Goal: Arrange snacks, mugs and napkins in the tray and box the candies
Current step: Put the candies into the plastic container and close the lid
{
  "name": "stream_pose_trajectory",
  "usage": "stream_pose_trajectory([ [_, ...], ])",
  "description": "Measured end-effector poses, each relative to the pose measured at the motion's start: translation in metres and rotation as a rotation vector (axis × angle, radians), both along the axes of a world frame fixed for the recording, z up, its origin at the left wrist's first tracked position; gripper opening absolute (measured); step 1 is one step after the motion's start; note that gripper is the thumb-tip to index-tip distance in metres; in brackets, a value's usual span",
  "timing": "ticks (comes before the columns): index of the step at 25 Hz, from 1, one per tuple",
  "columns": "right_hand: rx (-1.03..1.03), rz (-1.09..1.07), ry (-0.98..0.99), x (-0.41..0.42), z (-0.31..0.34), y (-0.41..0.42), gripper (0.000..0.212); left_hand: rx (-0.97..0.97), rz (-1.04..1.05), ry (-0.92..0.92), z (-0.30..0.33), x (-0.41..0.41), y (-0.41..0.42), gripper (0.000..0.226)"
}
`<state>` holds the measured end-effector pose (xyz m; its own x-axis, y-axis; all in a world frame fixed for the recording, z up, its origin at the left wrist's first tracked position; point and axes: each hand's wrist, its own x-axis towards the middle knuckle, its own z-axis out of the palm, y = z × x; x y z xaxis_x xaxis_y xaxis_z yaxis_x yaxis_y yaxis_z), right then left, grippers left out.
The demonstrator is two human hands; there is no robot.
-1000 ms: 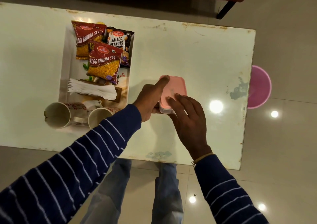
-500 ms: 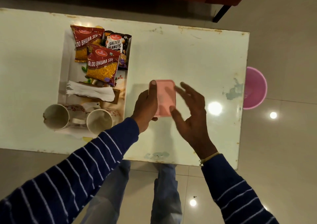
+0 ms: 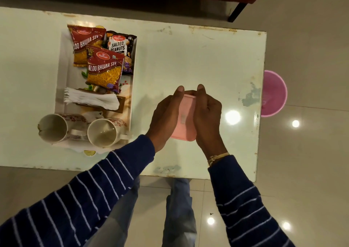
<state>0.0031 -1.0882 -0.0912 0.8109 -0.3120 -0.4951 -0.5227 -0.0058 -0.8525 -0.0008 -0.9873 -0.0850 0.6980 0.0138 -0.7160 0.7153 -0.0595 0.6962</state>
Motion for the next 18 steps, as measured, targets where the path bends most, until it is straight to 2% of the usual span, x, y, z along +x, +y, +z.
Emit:
stream_pose_trajectory([
  [3,-0.024,0.008,0.014,0.004,-0.006,0.003,0.046,0.109,0.093,-0.001,-0.003,0.000,-0.003,0.063],
  [7,-0.017,0.032,0.193,0.013,-0.015,0.011,0.042,0.208,-0.008,0.082,-0.014,0.013,0.005,0.061],
  [12,-0.058,0.155,0.128,-0.008,-0.027,0.023,0.037,0.349,0.065,-0.022,-0.030,0.027,0.025,0.056],
  [18,-0.238,0.137,0.123,0.000,-0.054,0.033,0.031,0.353,-0.061,-0.137,-0.053,0.016,0.038,0.050],
])
